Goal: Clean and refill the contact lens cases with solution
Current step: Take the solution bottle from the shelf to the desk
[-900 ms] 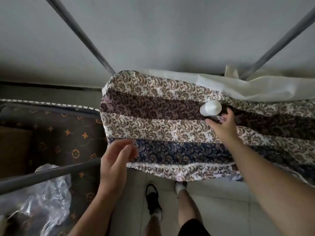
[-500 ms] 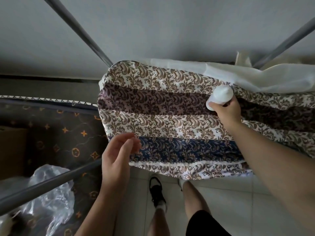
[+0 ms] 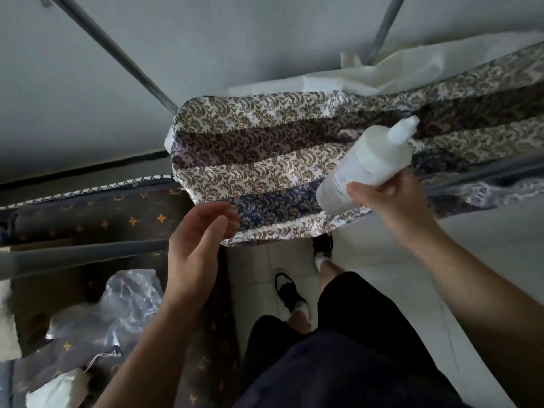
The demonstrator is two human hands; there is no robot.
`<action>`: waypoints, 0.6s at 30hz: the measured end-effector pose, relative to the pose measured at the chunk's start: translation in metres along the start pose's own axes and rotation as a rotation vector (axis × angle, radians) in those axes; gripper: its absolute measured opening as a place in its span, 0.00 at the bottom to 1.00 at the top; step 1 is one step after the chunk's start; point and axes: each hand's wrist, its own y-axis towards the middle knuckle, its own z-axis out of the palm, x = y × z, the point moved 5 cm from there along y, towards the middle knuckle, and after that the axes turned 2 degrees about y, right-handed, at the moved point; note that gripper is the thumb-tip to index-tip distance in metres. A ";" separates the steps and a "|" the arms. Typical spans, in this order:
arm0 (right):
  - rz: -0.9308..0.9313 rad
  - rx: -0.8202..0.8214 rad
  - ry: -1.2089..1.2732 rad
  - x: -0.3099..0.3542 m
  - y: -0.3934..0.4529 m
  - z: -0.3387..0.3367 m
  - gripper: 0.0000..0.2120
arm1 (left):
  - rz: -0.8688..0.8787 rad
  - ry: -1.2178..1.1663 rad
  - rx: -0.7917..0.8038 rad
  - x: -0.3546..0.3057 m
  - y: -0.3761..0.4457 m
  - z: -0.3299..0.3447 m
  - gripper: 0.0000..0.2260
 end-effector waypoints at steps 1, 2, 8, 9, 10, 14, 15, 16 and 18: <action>-0.016 -0.021 0.007 0.003 -0.024 -0.004 0.18 | 0.010 0.009 0.028 -0.003 -0.013 -0.001 0.08; -0.031 -0.037 0.013 0.005 -0.047 -0.007 0.17 | 0.017 0.023 0.057 -0.006 -0.025 -0.002 0.08; -0.080 -0.256 0.098 -0.003 -0.172 -0.049 0.28 | 0.027 0.099 0.279 -0.009 -0.082 0.010 0.09; -0.080 -0.305 0.101 -0.004 -0.191 -0.057 0.29 | 0.033 0.105 0.313 -0.011 -0.088 0.015 0.09; -0.081 -0.348 0.094 -0.004 -0.210 -0.066 0.30 | 0.043 0.111 0.350 -0.013 -0.093 0.021 0.08; -0.073 -0.460 0.051 -0.011 -0.283 -0.098 0.32 | 0.093 0.120 0.506 -0.023 -0.110 0.055 0.09; -0.083 -0.500 0.041 -0.011 -0.302 -0.105 0.32 | 0.106 0.116 0.535 -0.024 -0.114 0.064 0.10; -0.094 -0.540 0.040 -0.010 -0.320 -0.112 0.31 | 0.118 0.113 0.567 -0.024 -0.120 0.073 0.11; -0.104 -0.614 0.034 -0.010 -0.359 -0.124 0.29 | 0.136 0.108 0.637 -0.021 -0.136 0.094 0.12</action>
